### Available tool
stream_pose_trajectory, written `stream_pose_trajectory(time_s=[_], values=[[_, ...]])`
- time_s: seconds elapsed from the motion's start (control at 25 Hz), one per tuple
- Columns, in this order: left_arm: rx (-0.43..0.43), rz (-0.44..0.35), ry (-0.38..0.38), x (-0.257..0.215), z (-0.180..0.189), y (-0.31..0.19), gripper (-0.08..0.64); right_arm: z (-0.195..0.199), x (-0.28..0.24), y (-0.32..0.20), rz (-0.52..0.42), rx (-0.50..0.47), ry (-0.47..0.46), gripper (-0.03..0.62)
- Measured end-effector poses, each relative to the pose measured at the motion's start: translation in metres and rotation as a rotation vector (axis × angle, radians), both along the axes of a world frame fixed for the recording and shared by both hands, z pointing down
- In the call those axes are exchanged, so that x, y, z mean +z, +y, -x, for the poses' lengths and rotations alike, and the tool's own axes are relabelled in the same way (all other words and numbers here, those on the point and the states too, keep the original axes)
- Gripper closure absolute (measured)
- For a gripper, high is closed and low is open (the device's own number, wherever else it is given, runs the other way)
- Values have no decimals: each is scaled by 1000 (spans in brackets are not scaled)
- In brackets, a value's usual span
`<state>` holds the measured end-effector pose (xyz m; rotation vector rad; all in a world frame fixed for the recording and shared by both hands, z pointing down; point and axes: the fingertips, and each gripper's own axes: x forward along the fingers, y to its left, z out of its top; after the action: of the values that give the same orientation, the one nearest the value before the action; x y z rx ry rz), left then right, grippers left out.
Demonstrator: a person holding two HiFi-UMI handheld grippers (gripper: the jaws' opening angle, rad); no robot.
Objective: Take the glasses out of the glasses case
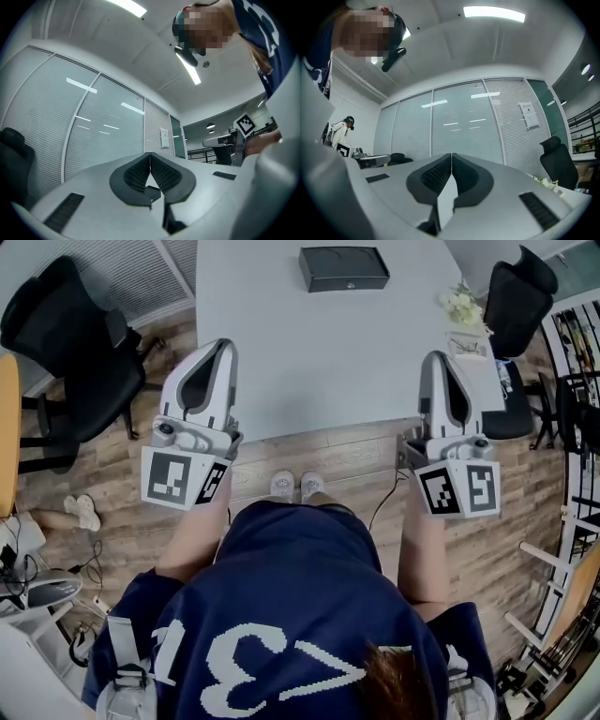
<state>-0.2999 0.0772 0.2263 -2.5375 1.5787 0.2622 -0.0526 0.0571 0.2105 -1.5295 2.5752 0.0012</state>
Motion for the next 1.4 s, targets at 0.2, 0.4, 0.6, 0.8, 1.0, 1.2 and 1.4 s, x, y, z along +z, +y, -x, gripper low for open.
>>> stream_pose_trajectory(time_s=[0.2,0.4,0.6,0.8,1.0,1.2,1.4], values=[[67,-8,2,-2,-17,-9,543,-14,-1,6,-11,69,10,566],[128,2,2,1,-43,-20,543,-34,6,7,13,109,8,566],[139,-8,-5,0,-72,-32,543,-59,8,-3,6,104,0,566],[96,-14,-2,-1,-103,-53,543,-88,6,-30,-7,55,9,566],[76,-8,14,-4,-148,-80,543,-133,0,-66,-13,27,4,566],[69,-4,23,-7,-199,-103,543,-179,0,-90,-19,17,26,566],[56,-6,18,-11,-238,-121,543,-212,2,-108,-17,-15,37,566]])
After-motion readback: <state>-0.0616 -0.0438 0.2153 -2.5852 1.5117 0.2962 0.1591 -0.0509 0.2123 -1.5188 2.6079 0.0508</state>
